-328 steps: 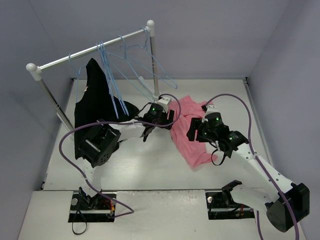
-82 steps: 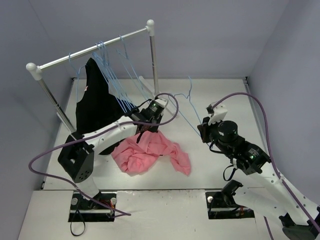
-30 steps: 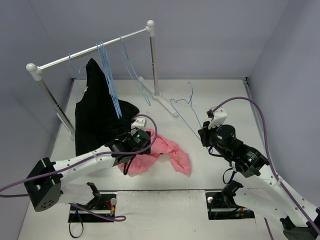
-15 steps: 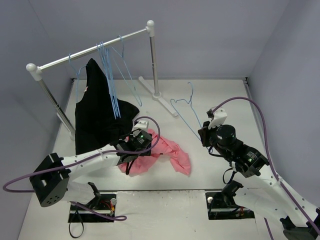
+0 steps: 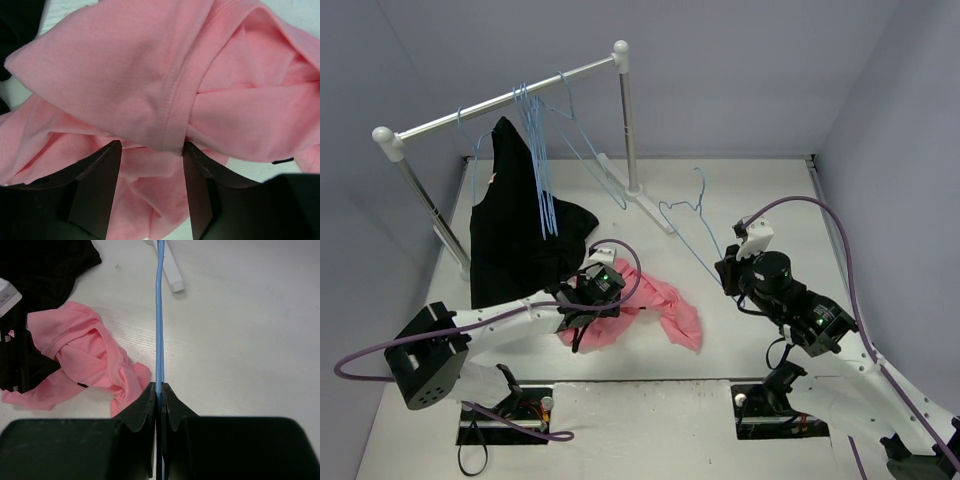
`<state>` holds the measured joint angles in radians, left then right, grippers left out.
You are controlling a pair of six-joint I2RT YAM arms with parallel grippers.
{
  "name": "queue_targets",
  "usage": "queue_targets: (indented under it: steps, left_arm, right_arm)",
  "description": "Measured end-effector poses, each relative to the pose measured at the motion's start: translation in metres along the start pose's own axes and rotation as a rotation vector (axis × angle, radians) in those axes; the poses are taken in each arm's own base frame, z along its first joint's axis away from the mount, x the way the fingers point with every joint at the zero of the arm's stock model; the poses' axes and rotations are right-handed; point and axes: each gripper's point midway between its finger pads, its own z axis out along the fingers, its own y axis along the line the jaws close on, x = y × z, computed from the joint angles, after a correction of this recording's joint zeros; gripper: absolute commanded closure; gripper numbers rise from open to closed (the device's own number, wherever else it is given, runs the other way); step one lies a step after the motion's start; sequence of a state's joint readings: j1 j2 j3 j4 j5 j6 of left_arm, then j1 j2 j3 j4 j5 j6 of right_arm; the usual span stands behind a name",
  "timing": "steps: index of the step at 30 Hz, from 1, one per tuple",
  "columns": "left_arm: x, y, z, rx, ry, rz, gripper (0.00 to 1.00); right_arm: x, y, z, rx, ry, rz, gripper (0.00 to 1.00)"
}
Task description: Place the t-shirt on the hanger
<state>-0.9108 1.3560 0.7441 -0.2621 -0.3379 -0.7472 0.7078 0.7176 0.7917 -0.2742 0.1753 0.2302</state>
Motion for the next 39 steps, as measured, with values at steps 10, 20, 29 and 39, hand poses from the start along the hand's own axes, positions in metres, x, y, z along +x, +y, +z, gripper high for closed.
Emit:
queue_targets:
  steps: [10,20,29,39]
  left_arm:
    - [0.001,-0.005,0.009,0.000,-0.001,-0.006,0.57]
    - [-0.007,-0.003,0.009,-0.014,-0.036,-0.038,0.75]
    - [-0.017,-0.007,0.009,-0.007,-0.080,-0.063,0.99]
    - [-0.029,-0.013,0.009,0.020,-0.127,-0.047,1.00]
  right_arm:
    - [0.002,0.000,0.000,0.000,0.003,0.002,1.00]
    - [0.001,0.001,-0.001,-0.007,0.001,0.002,1.00]
    - [0.002,0.002,0.000,-0.011,0.004,-0.001,1.00]
    - [0.004,0.010,-0.001,-0.064,0.018,-0.011,1.00]
